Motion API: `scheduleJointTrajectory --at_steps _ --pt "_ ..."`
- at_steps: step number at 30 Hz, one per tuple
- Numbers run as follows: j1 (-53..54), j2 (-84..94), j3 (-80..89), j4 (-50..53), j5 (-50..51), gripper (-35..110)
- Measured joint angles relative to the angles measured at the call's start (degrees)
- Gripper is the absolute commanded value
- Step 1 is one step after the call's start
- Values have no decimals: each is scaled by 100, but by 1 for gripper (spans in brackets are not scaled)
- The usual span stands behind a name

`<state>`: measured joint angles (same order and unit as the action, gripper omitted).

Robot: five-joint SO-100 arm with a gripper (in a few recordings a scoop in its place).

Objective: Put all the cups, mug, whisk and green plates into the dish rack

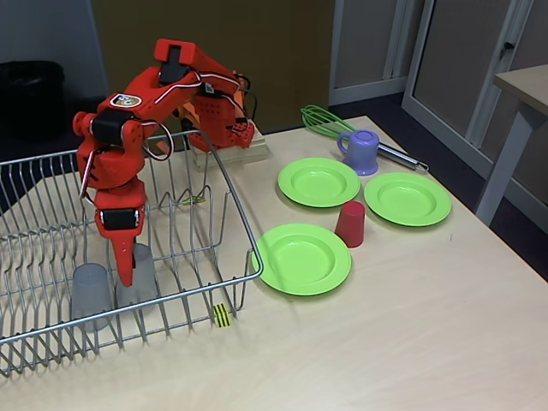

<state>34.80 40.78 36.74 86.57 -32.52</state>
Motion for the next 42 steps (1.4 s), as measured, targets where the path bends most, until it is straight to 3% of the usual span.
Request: scheduleJointTrajectory --at_steps 12,30,36,42 --pt "185 -316 -422 457 18 43" --pt "70 -396 -1740 1512 26 43" --pt "-562 888 -659 1635 255 42" --pt "-1582 2733 1099 1424 1257 42"
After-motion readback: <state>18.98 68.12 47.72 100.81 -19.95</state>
